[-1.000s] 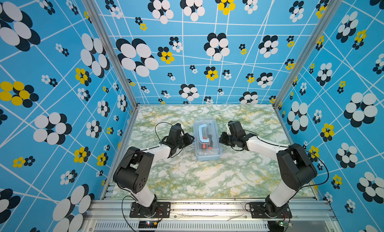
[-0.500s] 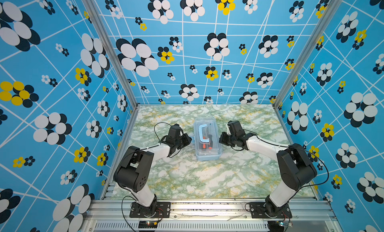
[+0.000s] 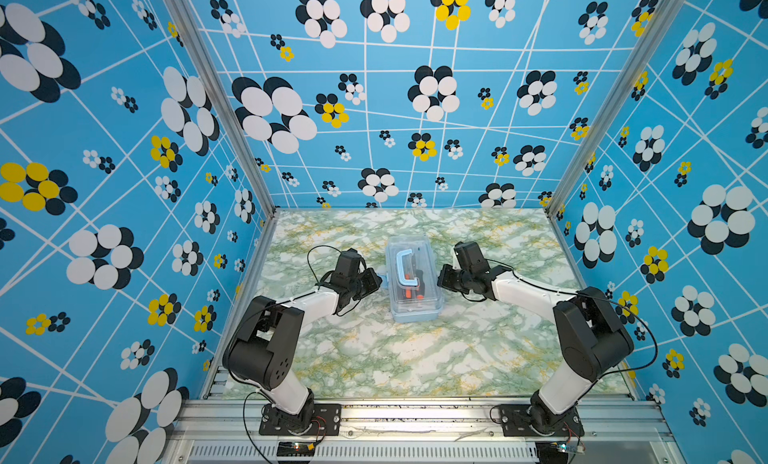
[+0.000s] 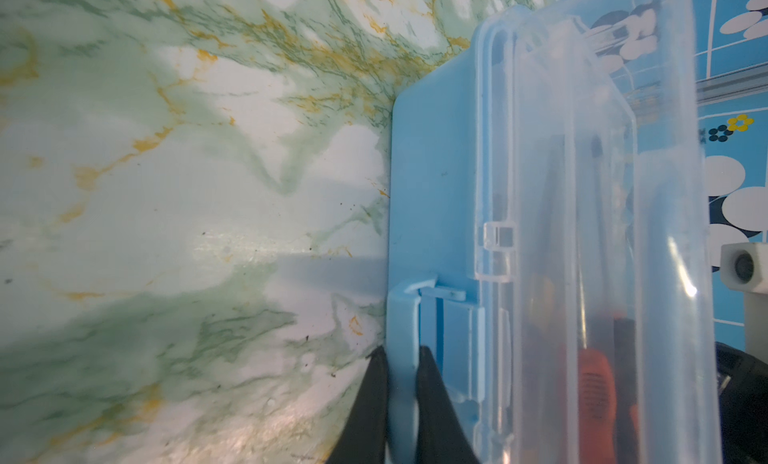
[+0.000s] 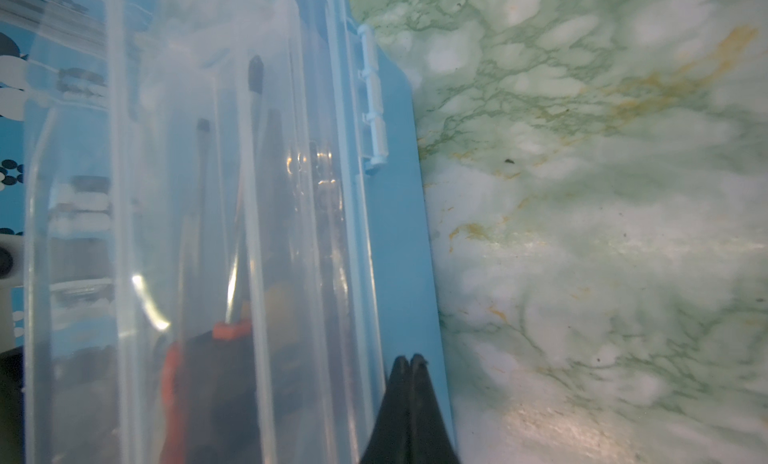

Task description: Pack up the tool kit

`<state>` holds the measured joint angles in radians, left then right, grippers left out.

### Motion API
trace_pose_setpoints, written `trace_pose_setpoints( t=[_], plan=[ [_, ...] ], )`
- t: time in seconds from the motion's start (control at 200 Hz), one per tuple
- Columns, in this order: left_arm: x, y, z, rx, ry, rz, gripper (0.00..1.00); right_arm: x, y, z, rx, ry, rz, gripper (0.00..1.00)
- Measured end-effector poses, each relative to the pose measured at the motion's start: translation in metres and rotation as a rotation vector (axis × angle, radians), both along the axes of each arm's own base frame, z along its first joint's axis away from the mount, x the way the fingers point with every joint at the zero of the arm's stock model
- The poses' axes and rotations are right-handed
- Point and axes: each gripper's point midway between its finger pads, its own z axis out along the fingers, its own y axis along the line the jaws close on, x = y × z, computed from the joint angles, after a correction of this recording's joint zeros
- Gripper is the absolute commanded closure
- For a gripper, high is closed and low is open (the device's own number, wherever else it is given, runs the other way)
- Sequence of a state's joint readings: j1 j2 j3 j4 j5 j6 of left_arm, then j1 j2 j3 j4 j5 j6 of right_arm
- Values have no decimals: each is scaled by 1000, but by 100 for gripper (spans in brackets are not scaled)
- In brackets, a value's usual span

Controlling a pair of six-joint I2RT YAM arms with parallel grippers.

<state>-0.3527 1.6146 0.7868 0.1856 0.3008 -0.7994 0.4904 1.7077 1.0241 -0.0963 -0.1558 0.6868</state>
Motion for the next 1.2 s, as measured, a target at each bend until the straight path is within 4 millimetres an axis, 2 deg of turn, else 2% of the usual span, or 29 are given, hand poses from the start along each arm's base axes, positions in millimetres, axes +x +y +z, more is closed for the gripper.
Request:
trace_pose_setpoints(
  t=[0.615, 0.79, 0.845, 0.935, 1.015, 1.199],
  plan=[
    [-7, 11, 10, 42, 2, 23, 90, -2, 3, 0, 5, 3, 9, 99],
    [-6, 11, 25, 27, -29, 23, 89, -2, 3, 0, 5, 3, 9, 99],
    [-6, 10, 26, 27, -29, 21, 87, -2, 3, 0, 5, 3, 8, 99],
    [-7, 10, 26, 25, -28, 19, 78, -2, 3, 0, 5, 3, 8, 99],
    [-6, 2, 35, -11, -50, -2, 73, -2, 3, 0, 5, 3, 8, 99],
    [-6, -14, 58, -69, -114, -50, 72, -2, 3, 0, 6, 3, 9, 99]
  ],
)
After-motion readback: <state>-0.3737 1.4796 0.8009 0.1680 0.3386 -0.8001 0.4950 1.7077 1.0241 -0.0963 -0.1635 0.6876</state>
